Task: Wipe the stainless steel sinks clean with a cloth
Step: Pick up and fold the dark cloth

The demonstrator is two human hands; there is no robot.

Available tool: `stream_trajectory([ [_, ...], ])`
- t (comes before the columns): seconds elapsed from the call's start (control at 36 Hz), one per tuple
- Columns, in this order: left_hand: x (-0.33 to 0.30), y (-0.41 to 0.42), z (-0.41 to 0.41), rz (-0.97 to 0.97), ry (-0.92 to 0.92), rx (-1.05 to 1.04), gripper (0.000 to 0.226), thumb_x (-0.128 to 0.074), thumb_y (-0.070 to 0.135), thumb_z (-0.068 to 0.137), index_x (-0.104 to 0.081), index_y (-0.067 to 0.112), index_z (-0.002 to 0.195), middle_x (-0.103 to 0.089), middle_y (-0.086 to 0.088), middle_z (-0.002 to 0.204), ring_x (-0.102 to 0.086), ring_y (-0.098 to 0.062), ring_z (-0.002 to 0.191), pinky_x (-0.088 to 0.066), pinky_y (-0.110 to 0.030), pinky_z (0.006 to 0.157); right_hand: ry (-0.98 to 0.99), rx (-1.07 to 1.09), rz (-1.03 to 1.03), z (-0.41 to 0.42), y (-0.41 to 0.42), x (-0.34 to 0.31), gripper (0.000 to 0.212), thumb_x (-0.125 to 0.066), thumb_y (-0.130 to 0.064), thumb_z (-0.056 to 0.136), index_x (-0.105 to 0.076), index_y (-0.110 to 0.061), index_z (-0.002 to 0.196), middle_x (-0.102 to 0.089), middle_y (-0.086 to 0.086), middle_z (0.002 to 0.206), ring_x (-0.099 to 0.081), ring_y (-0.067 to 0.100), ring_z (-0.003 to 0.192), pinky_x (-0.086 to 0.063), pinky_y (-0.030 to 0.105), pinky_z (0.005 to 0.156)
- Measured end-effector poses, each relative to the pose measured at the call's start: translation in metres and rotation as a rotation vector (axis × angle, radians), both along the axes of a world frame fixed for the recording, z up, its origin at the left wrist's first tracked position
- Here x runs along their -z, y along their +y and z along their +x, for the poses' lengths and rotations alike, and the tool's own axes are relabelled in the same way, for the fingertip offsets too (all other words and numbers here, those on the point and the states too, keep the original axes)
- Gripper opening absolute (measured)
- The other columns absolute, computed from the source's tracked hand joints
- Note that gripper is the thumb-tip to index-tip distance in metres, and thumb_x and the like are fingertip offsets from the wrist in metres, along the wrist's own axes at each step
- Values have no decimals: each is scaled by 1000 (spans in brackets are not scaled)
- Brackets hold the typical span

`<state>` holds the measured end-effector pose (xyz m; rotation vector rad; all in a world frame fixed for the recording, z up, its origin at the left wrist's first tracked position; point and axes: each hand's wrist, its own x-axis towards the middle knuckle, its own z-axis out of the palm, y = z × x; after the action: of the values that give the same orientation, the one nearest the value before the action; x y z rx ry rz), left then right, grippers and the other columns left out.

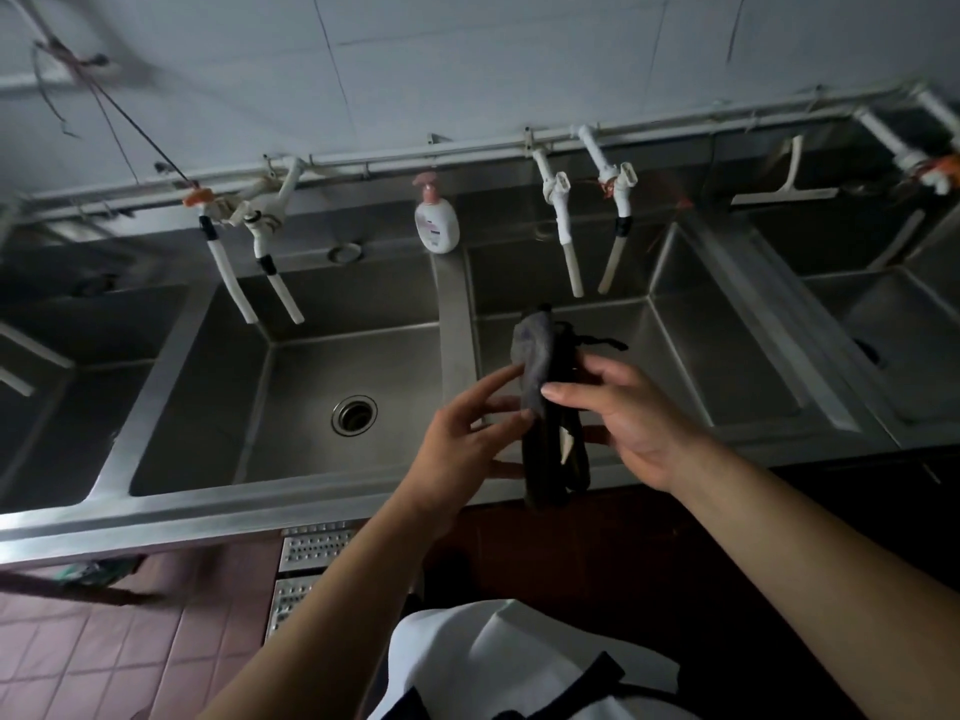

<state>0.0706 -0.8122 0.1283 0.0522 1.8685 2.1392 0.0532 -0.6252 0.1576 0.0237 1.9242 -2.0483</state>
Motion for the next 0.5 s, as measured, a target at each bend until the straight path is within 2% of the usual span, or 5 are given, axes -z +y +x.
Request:
stream_trajectory([
  [0.11,2,-2,-2,-3,-8,-36,59,-79,16,79,-61,32,132,-67,-8,119,-71,-24,103,-61,-45,75,49,42,-2,-1,-11,4,37,-74,-11,84,-68,-20,120,-76,-2,106,-71,7,97,-52,10,71],
  [0.25,4,-16,-12,-16,-27,-101,47,-63,-5,89,-64,26,125,-71,-7,107,-71,-21,95,-60,-40,68,46,96,20,-12,-18,7,30,-66,-3,88,-70,-18,113,-76,3,102,-73,15,96,-56,22,77],
  [0.31,3,-29,-22,39,-92,-86,41,-54,-5,92,-65,21,122,-72,-6,104,-69,-21,94,-59,-42,69,-60,130,-66,-21,-14,8,30,-61,-1,89,-70,-17,113,-76,5,105,-72,19,97,-56,24,73],
  [0.39,7,-52,-40,70,-217,-117,37,-50,-1,94,-65,18,122,-70,-10,108,-65,-28,102,-57,-47,78,-229,209,-112,-32,-3,16,33,-57,-2,91,-71,-21,114,-75,5,107,-69,22,98,-54,34,79],
  [0.5,20,-70,-56,32,-276,-76,42,-56,4,95,-62,33,125,-69,-16,110,-67,-33,103,-59,-52,84,-356,282,-55,-34,-6,38,30,-55,-1,92,-71,-17,111,-73,5,99,-67,19,86,-52,30,63],
])
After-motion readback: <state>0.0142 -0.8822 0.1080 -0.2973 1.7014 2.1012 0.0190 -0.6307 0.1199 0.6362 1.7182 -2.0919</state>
